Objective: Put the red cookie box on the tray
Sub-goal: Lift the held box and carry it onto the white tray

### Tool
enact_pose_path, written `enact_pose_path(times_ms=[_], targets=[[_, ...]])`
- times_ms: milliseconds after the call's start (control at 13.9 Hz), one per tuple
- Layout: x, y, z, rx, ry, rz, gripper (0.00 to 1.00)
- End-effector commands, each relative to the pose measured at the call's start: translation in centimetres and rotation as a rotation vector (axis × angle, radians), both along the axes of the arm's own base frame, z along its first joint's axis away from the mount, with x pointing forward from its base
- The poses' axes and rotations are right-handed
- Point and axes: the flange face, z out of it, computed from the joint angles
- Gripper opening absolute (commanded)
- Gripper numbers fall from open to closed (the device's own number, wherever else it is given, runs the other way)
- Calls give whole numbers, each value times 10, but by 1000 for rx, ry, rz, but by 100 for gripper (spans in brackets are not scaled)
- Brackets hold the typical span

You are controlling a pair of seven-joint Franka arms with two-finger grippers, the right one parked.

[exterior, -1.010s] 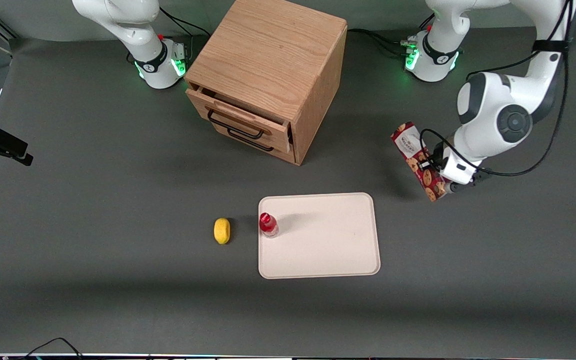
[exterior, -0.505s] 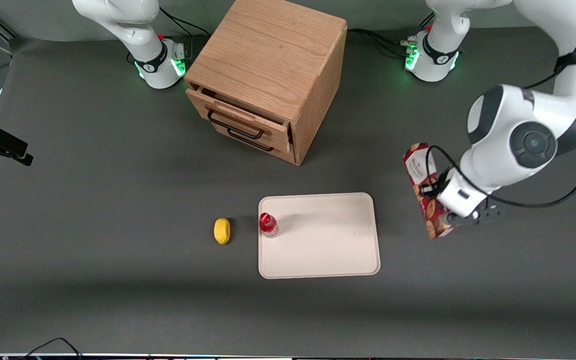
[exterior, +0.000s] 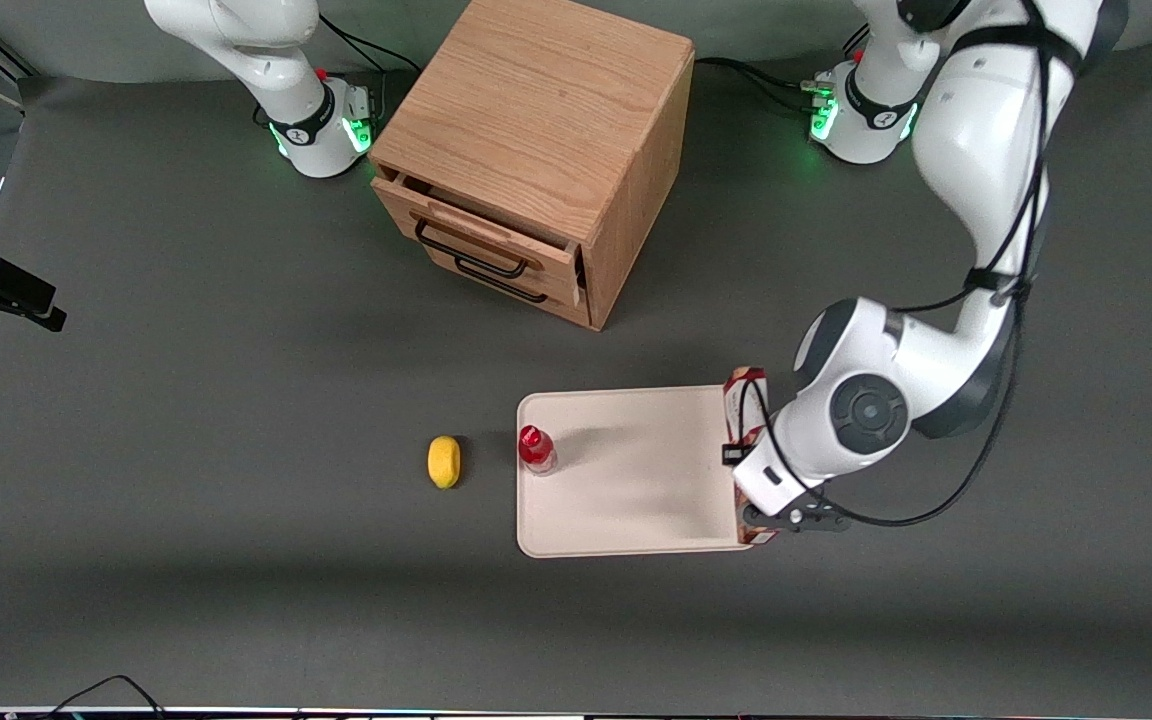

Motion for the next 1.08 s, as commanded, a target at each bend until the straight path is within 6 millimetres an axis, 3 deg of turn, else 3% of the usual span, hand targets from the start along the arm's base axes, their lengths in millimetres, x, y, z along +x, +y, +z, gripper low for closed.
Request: enact_pose_path(times_ms=[0,216,289,433,577,722,794,1010], targets=[[7,-9,-26,3,-5,-11,0],[1,-12,-41,2,1,-15,0],[0,-12,-46,-3,-6,-14,14],[-3,-9,-49,-5,-59,-27,100],[-7,11,-40,-21,-117,-4,100],[-8,11,-9,-21,-148,-6,100],[-9,15,16,-20,-168,-6,100],[-14,68,106,45,-157,42,100]])
